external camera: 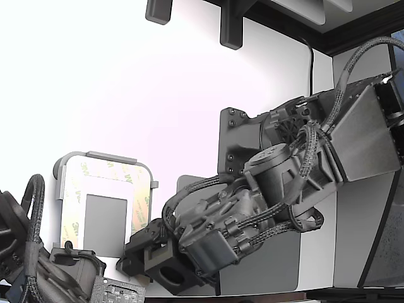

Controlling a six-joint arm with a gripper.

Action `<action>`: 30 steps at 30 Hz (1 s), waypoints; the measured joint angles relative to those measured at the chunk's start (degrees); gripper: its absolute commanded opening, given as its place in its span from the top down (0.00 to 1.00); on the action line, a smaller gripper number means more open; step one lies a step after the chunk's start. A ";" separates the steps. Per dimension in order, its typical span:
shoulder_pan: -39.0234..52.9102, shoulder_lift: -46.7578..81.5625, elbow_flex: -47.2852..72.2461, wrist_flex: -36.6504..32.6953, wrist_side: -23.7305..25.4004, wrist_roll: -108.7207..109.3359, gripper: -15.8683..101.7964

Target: Peel off protective film from adhesive tape.

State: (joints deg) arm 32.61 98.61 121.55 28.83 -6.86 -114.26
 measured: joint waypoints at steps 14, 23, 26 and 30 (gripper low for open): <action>-0.88 2.64 -0.79 5.80 1.14 -0.79 0.96; -6.86 14.68 -2.29 19.07 0.09 -2.46 0.90; -10.28 21.97 1.58 22.94 -0.26 -0.88 0.55; -12.39 32.26 6.24 27.16 0.79 3.69 0.04</action>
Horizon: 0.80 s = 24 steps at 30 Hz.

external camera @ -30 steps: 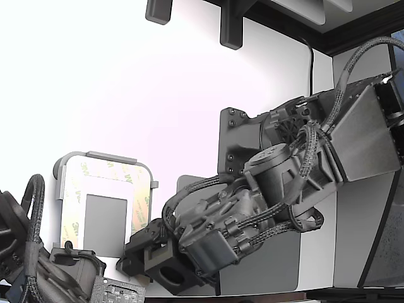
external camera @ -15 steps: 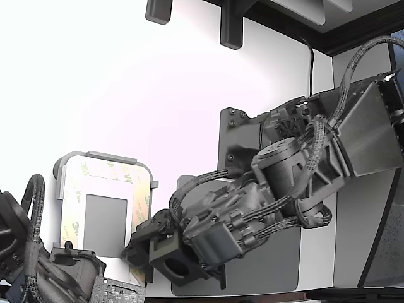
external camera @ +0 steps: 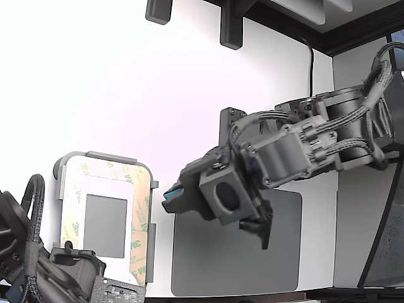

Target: Peel off protective film from adhesive tape.

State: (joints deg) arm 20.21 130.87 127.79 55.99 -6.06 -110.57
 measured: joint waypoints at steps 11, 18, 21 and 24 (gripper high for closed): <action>-1.67 20.30 10.81 -2.02 11.60 23.91 0.07; -3.08 36.39 19.51 -14.94 23.29 58.45 0.02; -3.16 37.18 18.54 -12.92 29.44 77.52 0.02; -3.16 37.18 20.57 -6.94 33.57 94.57 0.02</action>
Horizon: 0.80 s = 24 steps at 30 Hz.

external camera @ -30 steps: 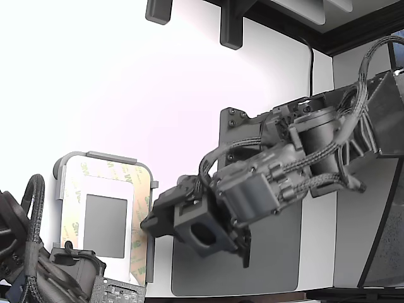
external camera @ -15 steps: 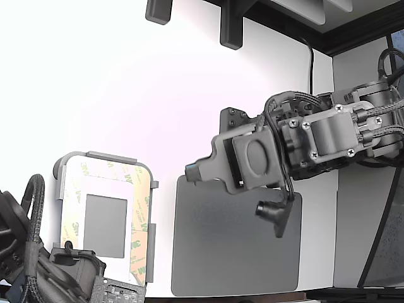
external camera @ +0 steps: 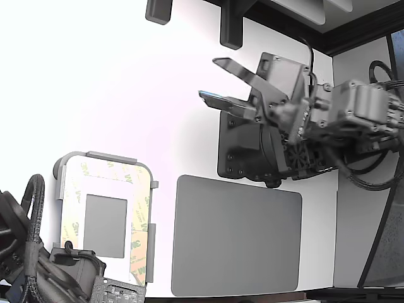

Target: Peel off protective film from adhesive tape.

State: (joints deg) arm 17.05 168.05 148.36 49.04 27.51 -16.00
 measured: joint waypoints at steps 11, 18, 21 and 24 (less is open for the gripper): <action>-0.53 -0.26 1.49 8.53 -0.35 29.27 0.02; -0.53 -0.88 1.58 7.91 -3.96 26.10 0.02; -0.53 -2.02 1.58 7.47 -5.54 25.22 0.02; -2.90 -5.98 -0.18 6.50 -9.32 23.20 0.02</action>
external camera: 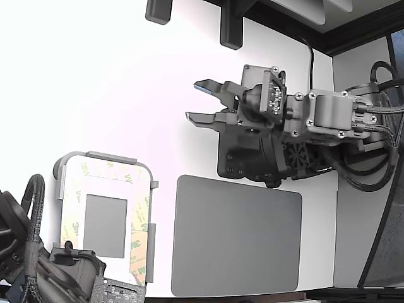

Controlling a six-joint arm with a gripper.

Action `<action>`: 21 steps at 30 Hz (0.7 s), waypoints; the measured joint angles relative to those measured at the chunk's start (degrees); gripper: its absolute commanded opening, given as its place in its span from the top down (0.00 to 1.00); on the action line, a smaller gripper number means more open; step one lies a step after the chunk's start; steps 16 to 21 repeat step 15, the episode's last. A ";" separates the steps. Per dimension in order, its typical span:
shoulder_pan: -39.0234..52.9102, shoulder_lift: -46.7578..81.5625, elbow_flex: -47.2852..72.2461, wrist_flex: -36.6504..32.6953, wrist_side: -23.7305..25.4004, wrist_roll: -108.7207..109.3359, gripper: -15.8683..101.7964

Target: Peel off protective film from adhesive tape.

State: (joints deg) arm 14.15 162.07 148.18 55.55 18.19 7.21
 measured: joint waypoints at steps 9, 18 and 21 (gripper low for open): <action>-11.34 -2.72 3.52 0.79 -10.37 -0.09 0.02; -11.78 5.89 4.22 0.70 -8.79 0.53 0.02; -11.78 5.89 4.22 0.70 -8.79 0.53 0.02</action>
